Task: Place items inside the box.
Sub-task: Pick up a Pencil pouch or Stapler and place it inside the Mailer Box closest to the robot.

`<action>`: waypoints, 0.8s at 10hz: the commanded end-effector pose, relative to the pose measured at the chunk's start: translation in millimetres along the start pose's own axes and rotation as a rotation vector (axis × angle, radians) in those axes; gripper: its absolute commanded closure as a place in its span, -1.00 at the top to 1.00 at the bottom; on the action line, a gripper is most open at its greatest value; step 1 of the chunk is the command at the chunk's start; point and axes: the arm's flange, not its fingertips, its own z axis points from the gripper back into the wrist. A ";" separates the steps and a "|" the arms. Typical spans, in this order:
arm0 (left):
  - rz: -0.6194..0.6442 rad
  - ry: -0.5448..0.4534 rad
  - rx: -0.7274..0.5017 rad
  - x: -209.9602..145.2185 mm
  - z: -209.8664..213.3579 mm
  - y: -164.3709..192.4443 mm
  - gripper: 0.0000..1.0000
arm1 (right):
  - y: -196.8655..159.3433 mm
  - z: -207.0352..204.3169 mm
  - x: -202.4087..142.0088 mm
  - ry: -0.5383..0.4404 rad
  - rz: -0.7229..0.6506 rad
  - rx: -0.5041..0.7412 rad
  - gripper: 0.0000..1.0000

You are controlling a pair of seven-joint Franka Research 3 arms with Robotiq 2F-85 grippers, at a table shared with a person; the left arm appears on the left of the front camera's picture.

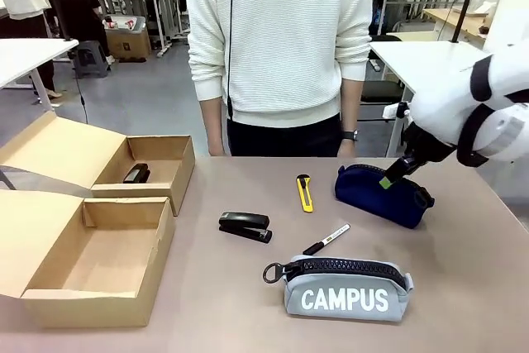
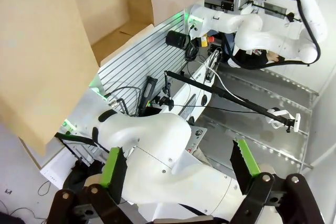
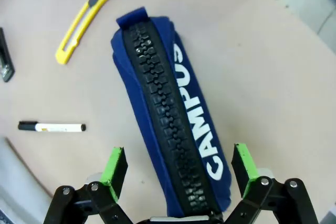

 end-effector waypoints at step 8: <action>-0.017 0.003 0.013 -4.0 5.4 0.4 1.00 | -16.1 -20.0 -5.8 0.057 0.016 0.065 -1.00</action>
